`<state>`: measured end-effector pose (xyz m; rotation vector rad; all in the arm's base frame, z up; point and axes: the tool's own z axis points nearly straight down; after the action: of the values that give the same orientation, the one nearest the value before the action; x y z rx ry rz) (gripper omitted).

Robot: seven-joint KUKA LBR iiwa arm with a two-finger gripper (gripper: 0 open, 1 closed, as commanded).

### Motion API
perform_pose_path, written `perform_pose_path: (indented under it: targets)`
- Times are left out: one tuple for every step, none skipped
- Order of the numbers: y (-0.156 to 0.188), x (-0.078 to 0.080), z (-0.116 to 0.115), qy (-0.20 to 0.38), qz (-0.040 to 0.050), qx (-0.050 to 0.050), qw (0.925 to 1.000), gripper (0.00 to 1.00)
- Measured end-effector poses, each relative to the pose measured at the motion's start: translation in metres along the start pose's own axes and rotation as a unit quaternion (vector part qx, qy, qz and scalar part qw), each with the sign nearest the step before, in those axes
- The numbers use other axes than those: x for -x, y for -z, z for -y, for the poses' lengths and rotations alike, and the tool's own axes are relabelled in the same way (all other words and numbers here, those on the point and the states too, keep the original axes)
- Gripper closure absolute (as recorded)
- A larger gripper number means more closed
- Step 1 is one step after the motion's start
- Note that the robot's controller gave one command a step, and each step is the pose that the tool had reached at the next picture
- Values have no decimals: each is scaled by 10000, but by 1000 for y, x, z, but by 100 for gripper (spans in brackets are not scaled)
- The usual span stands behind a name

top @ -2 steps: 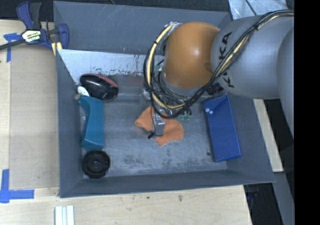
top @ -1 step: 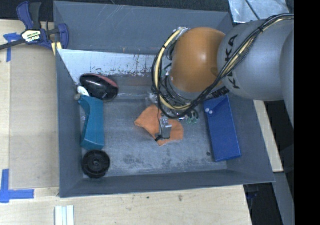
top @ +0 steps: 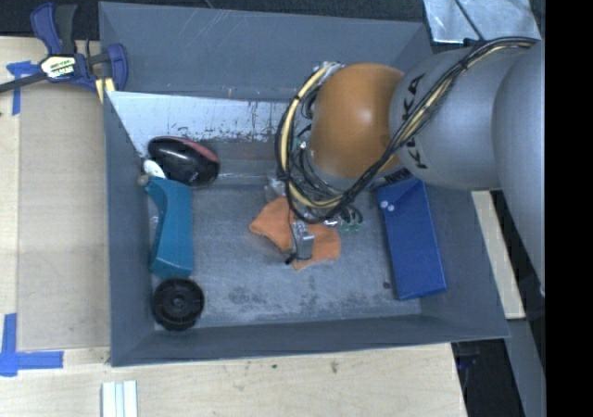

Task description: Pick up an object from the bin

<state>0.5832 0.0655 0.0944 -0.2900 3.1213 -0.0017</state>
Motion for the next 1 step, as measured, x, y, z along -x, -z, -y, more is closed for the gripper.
perform_pose_path:
  targets:
    - [-23,21,21,82,2,6,10000,100]
